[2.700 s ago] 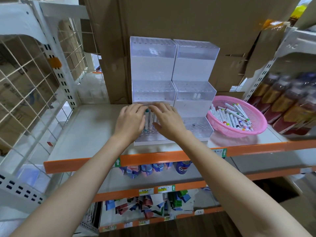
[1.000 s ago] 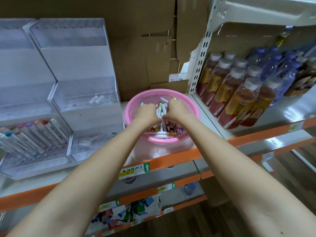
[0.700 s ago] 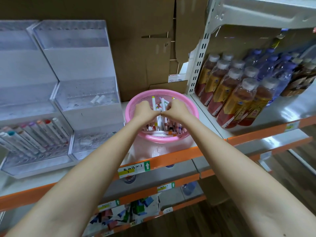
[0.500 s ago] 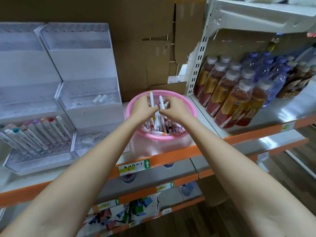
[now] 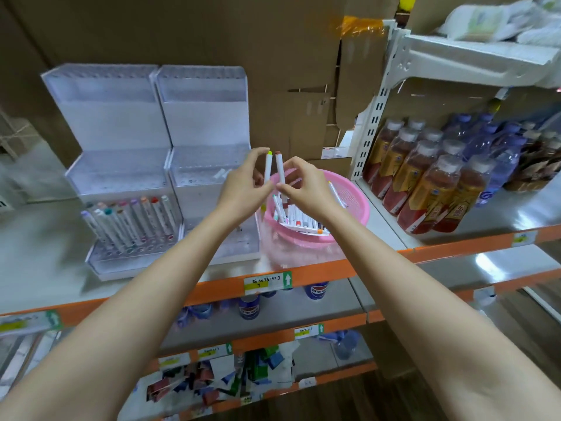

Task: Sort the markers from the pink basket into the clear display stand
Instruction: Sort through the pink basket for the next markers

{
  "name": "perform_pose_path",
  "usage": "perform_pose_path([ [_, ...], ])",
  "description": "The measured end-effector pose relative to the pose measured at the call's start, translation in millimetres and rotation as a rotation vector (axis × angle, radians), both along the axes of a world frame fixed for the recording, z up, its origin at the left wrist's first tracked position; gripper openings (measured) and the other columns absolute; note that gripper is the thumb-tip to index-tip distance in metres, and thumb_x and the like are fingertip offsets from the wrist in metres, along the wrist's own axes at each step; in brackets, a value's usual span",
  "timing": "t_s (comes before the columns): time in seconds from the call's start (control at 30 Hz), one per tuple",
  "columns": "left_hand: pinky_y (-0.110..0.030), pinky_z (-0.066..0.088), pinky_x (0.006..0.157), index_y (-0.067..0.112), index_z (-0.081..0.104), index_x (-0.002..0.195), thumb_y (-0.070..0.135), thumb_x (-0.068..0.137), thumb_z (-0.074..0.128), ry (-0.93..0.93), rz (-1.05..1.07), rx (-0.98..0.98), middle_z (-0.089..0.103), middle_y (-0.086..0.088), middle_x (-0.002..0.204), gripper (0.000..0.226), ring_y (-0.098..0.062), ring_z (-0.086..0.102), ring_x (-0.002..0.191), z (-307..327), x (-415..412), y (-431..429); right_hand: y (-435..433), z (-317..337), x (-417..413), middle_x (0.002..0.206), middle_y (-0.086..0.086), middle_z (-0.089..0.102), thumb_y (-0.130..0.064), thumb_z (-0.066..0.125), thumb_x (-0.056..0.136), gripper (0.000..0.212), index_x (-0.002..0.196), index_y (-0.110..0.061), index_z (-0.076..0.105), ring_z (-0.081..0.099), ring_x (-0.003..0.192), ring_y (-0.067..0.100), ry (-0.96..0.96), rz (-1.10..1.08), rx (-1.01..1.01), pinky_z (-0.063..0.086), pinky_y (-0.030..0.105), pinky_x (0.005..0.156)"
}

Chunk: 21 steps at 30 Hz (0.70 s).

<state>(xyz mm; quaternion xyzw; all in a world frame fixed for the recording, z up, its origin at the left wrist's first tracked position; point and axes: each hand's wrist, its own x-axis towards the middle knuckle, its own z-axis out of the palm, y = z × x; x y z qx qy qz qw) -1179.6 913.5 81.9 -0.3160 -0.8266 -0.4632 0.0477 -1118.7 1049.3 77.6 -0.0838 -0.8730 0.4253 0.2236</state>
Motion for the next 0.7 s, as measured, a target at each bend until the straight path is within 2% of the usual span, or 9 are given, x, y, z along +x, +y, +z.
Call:
perform_pose_path([
  [0.1,-0.049,0.056,0.068,0.035,0.043,0.131,0.016,0.084,0.063,-0.018,0.031,0.003,0.058,-0.001,0.076,0.054,-0.026,0.062,0.066,2,-5,-30,-26,3,-8,0.08,0.001,0.065,-0.005,0.072,0.081,0.02,0.096,-0.007,0.058,0.065,0.075,0.023,0.014,0.022,-0.001,0.058,0.04,0.066],
  [0.27,-0.044,0.056,0.07,0.029,0.04,0.131,0.014,0.085,0.064,0.044,0.101,-0.014,0.06,0.0,0.074,0.054,-0.02,0.063,0.066,3,-12,-87,-77,6,-18,0.075,0.008,0.06,-0.001,0.067,0.085,0.024,0.104,-0.009,0.054,0.061,0.058,0.019,-0.006,0.116,-0.034,0.055,0.029,0.049],
  [0.33,-0.042,0.055,0.07,0.028,0.04,0.131,0.013,0.086,0.065,0.052,0.127,-0.009,0.061,0.0,0.074,0.053,-0.018,0.063,0.065,3,-15,-110,-96,7,-23,0.075,0.006,0.06,-0.001,0.066,0.086,0.026,0.107,-0.011,0.054,0.059,0.057,0.013,-0.018,0.147,-0.024,0.049,0.017,0.045],
  [0.4,-0.042,0.054,0.071,0.027,0.04,0.13,0.013,0.085,0.065,0.064,0.15,-0.001,0.06,0.002,0.072,0.053,-0.019,0.063,0.066,3,-20,-132,-116,9,-29,0.078,0.01,0.061,-0.001,0.066,0.086,0.028,0.104,-0.018,0.052,0.058,0.057,0.011,-0.009,0.166,-0.022,0.043,0.012,0.042],
  [0.5,-0.044,0.056,0.07,0.026,0.039,0.129,0.011,0.085,0.065,0.066,0.161,0.019,0.06,0.0,0.075,0.053,-0.02,0.064,0.067,4,-29,-161,-144,7,-40,0.079,0.016,0.063,0.0,0.065,0.086,0.03,0.107,-0.018,0.052,0.061,0.057,0.022,0.023,0.179,-0.04,0.049,0.02,0.043],
  [0.6,-0.044,0.057,0.068,0.027,0.04,0.126,0.01,0.084,0.067,0.049,0.157,0.066,0.059,0.0,0.081,0.052,-0.02,0.065,0.067,6,-36,-183,-170,3,-52,0.075,0.012,0.062,0.0,0.064,0.084,0.044,0.122,-0.019,0.053,0.065,0.064,0.027,0.047,0.167,-0.008,0.059,0.038,0.059],
  [0.7,-0.043,0.057,0.068,0.023,0.043,0.125,0.007,0.082,0.067,0.042,0.137,0.1,0.054,0.007,0.08,0.052,-0.018,0.065,0.067,8,-42,-199,-189,-2,-62,0.067,0.0,0.055,-0.002,0.066,0.083,0.063,0.136,-0.029,0.045,0.065,0.064,0.023,0.056,0.16,0.066,0.057,0.036,0.061],
])
